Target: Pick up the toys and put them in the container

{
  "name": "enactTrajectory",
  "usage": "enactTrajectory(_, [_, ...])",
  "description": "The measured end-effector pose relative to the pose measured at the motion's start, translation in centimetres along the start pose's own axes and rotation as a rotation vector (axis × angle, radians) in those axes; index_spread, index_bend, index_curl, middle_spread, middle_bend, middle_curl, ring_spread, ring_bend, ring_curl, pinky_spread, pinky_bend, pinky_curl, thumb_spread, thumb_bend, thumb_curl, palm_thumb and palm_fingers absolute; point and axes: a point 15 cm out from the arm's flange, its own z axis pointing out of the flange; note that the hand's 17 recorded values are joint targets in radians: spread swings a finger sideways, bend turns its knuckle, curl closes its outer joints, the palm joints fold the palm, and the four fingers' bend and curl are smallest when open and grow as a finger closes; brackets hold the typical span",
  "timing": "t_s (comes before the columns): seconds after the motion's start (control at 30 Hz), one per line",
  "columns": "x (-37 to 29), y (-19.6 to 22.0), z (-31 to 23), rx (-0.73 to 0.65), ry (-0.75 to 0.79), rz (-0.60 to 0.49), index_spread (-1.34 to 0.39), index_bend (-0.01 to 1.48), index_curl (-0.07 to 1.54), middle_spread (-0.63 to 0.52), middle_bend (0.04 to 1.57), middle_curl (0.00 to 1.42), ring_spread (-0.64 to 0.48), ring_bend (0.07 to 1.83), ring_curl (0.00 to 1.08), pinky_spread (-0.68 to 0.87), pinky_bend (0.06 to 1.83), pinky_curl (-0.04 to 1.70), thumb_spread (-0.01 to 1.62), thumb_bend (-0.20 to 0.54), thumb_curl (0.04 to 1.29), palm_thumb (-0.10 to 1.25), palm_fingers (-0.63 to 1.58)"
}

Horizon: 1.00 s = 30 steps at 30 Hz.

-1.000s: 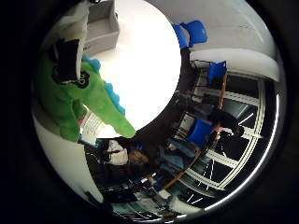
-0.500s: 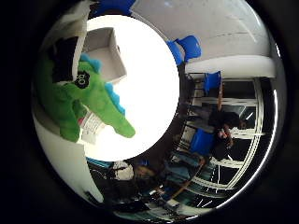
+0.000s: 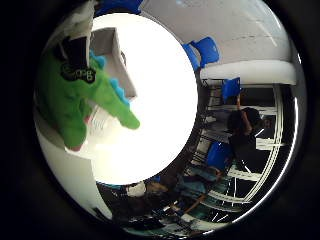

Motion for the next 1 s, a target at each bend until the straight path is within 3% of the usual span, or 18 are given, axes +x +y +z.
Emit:
enactTrajectory(0.03, [0.0, 0.2, 0.1, -0.008, -0.004, -0.002, -0.45, 0.43, 0.63, -0.24, 0.88, 0.50, -0.26, 1.05, 0.59, -0.35, 0.80, 0.85, 1.11, -0.028, 0.44, 0.75, 0.24])
enactTrajectory(0.13, [0.1, 0.8, 0.4, -0.024, -0.013, -0.025, -0.51, 0.39, 0.53, -0.17, 0.64, 0.40, -0.13, 0.85, 0.48, 0.01, 0.73, 0.80, 1.12, -0.023, 0.42, 0.73, 0.08])
enactTrajectory(0.2, [0.3, 0.9, 0.4, -0.024, -0.019, -0.027, -0.51, 0.36, 0.49, -0.12, 0.54, 0.36, -0.03, 0.73, 0.41, 0.22, 0.69, 0.74, 1.12, -0.020, 0.42, 0.73, 0.06])
enactTrajectory(0.33, [0.1, 0.9, 0.2, 0.004, -0.063, -0.021, -0.51, 0.32, 0.43, -0.07, 0.44, 0.33, 0.08, 0.59, 0.33, 0.43, 0.59, 0.63, 1.12, -0.020, 0.41, 0.73, 0.09])
enactTrajectory(0.7, [1.5, 3.8, -3.7, 0.098, -0.116, 0.017, -0.50, 0.18, 0.36, -0.06, 0.28, 0.30, 0.13, 0.41, 0.23, 0.50, 0.40, 0.44, 1.11, -0.020, 0.40, 0.74, 0.23])
enactTrajectory(1.0, [2.9, 10.1, -9.1, 0.187, -0.161, 0.121, -0.48, 0.17, 0.32, -0.07, 0.24, 0.32, 0.14, 0.37, 0.22, 0.49, 0.36, 0.37, 1.12, -0.018, 0.39, 0.76, 0.28])
